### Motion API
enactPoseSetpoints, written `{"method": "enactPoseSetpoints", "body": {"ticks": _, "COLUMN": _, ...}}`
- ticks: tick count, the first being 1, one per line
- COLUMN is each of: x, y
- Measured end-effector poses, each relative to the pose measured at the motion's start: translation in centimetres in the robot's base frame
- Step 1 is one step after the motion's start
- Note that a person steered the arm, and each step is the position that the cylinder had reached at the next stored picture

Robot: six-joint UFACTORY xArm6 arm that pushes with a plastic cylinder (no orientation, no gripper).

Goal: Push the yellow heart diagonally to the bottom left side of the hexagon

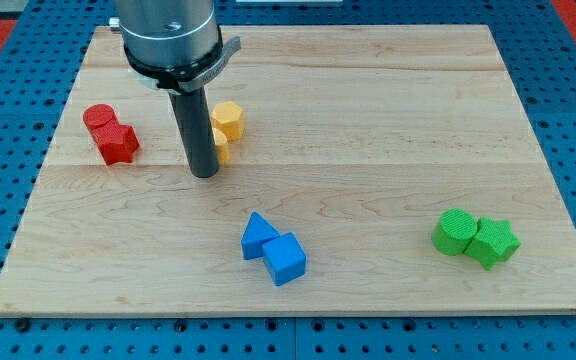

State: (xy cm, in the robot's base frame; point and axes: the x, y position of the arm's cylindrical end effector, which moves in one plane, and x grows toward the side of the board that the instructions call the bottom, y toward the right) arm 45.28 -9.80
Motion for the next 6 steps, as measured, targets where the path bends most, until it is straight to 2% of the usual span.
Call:
{"method": "enactPoseSetpoints", "body": {"ticks": 2, "x": -2.4, "y": 0.0}}
{"method": "enactPoseSetpoints", "body": {"ticks": 6, "x": -3.8, "y": 2.7}}
